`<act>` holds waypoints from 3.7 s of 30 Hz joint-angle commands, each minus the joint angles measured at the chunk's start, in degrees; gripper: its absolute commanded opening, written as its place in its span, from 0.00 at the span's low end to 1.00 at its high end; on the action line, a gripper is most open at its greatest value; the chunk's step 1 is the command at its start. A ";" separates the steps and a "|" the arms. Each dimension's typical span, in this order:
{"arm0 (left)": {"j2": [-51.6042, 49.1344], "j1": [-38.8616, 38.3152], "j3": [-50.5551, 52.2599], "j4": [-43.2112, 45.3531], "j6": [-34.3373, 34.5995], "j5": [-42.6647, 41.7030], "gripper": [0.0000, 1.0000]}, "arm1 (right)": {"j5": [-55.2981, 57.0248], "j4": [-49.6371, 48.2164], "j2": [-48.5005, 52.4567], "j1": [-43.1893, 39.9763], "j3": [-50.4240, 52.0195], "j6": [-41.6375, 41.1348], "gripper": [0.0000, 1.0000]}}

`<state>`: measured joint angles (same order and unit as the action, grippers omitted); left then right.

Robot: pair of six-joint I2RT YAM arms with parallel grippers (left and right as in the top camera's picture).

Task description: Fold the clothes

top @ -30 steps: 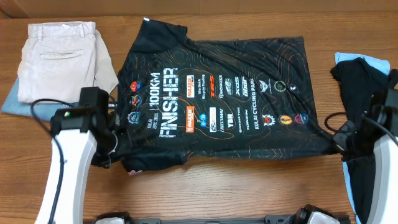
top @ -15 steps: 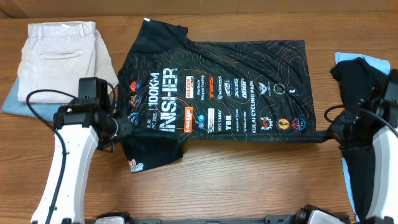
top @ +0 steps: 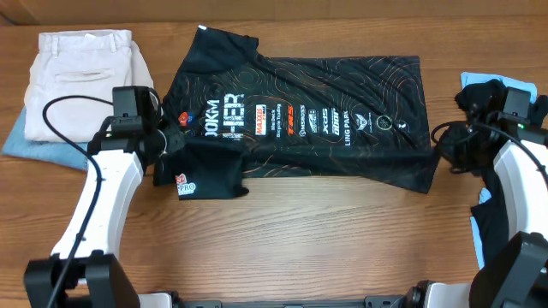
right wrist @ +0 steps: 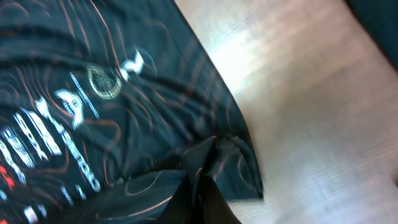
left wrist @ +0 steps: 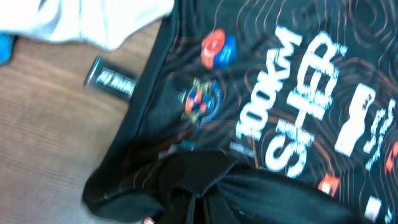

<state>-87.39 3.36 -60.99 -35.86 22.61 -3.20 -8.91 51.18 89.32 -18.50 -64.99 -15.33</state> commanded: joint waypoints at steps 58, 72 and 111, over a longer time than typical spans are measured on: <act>-11.72 -0.07 0.22 -11.30 0.15 4.55 0.79 | 2.84 1.01 8.17 3.02 1.95 0.57 0.67; -19.19 -2.71 0.24 -9.46 0.07 -5.42 0.37 | 2.84 2.67 8.17 3.02 1.95 0.57 0.67; -10.43 -2.73 -10.10 -7.13 -3.30 -8.61 0.57 | 3.69 2.71 8.17 2.99 1.92 0.50 0.68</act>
<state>-97.43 1.08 -70.85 -37.93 19.51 -20.08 -6.59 53.69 97.03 -15.33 -63.31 -14.79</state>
